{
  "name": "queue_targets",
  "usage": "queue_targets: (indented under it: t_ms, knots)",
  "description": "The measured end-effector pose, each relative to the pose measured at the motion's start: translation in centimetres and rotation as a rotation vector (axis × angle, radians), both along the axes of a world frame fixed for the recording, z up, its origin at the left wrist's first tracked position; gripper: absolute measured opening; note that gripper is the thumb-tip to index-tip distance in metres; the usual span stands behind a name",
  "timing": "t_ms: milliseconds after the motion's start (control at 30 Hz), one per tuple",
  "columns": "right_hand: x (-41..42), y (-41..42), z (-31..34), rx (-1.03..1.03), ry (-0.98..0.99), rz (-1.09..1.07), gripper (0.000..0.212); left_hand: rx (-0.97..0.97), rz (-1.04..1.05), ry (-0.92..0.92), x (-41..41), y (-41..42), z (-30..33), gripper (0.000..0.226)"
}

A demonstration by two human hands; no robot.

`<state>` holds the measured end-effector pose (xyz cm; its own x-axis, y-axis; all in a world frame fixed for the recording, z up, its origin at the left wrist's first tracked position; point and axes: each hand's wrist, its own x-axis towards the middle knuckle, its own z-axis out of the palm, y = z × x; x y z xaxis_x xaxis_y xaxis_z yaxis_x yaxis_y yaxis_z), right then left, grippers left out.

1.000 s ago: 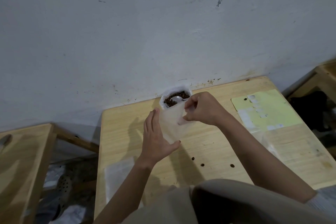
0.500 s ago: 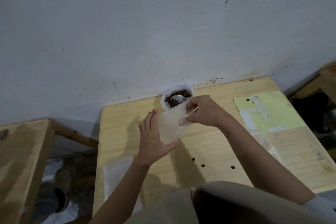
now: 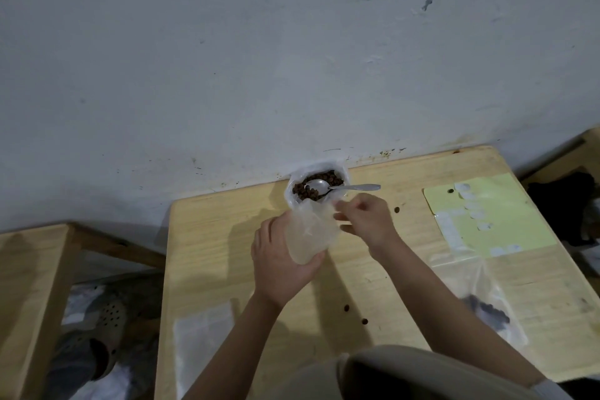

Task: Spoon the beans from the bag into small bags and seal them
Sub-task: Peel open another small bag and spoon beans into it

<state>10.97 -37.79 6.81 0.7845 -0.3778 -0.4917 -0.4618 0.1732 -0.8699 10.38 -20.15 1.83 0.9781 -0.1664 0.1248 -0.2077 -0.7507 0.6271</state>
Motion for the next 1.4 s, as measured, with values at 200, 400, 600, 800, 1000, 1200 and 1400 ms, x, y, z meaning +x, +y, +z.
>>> queue_targets:
  t_ms: [200,400,600,800,1000,1200,1400]
  knots:
    - [2.1,-2.7,-4.7,0.334,0.115,-0.471,0.035,0.129,0.073,0.208,1.4,1.2,-0.7,0.097]
    - [4.1,-2.1,-5.6,-0.074,-0.089,-0.270,0.015,0.172,0.048,0.267,1.7,1.6,-1.3,0.100]
    - [2.6,-2.7,-5.2,-0.932,-0.627,0.070,0.019,0.141,0.019,0.299,2.2,1.5,-1.6,0.097]
    - [1.6,-2.7,-7.2,-0.963,-0.511,0.009,0.021,0.100,-0.035,0.329,2.4,1.0,-1.5,0.096]
    - [3.8,-2.2,-7.4,-0.264,0.016,-0.406,0.016,0.062,-0.125,0.404,2.8,0.6,-1.5,0.102]
    - [4.4,-2.4,-6.8,0.104,0.111,-0.544,0.014,0.038,-0.132,0.404,2.9,0.7,-1.4,0.103]
    - [3.3,-2.9,-5.0,0.146,0.034,-0.537,0.015,0.070,-0.038,0.370,2.8,1.3,-1.1,0.103]
